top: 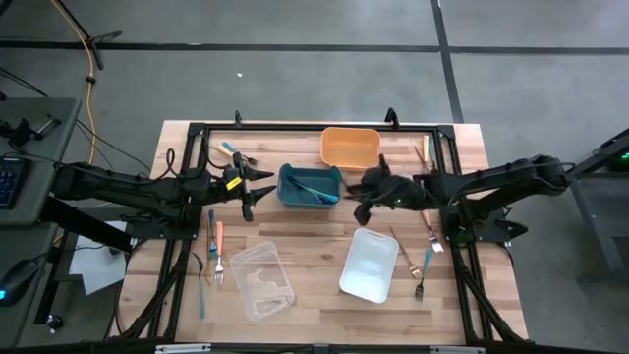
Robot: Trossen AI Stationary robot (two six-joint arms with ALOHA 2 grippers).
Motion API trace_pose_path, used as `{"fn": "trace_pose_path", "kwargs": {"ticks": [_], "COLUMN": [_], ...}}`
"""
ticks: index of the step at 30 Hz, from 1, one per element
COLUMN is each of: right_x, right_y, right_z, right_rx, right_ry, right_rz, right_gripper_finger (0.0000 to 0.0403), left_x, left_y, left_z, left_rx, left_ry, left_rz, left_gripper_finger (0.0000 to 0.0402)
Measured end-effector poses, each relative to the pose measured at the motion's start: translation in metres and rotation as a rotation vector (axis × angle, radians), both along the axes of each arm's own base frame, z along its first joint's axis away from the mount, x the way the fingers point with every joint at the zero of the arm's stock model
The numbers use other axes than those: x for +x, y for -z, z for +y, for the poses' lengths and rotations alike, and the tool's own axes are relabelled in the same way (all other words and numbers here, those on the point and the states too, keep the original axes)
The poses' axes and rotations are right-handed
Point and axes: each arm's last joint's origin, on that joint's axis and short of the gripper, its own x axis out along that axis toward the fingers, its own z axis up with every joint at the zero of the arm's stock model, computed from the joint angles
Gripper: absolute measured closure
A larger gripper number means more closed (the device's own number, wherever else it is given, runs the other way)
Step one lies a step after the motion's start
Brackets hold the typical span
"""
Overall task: Sort silverware by color (type)
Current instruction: Put the blue fork into the blue bin
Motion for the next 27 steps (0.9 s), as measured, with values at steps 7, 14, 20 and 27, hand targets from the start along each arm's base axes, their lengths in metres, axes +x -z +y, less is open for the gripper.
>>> {"fn": "trace_pose_path", "kwargs": {"ticks": [7,14,20,27], "right_x": [0.001,-0.001,0.0,0.0], "right_y": [0.004,0.01,0.012,0.012], "right_z": [-0.02,-0.03,-0.03,-0.03], "right_rx": [-0.125,-0.176,-0.193,-0.181], "right_ry": [-0.133,-0.137,-0.141,-0.151], "right_rz": [-0.407,-0.419,-0.407,-0.41], "right_gripper_finger": [0.0402,0.0402,0.0402,0.0402], "left_x": [0.0,0.0,0.0,0.0], "left_y": [0.0,-0.002,-0.002,-0.002], "left_z": [0.0,0.0,0.0,0.0], "left_rx": [0.0,0.01,0.018,0.034], "left_ry": [0.0,0.0,0.0,0.0], "left_rz": [-0.002,-0.014,-0.013,-0.008], "left_gripper_finger": [0.024,0.024,0.0239,0.0238]}}
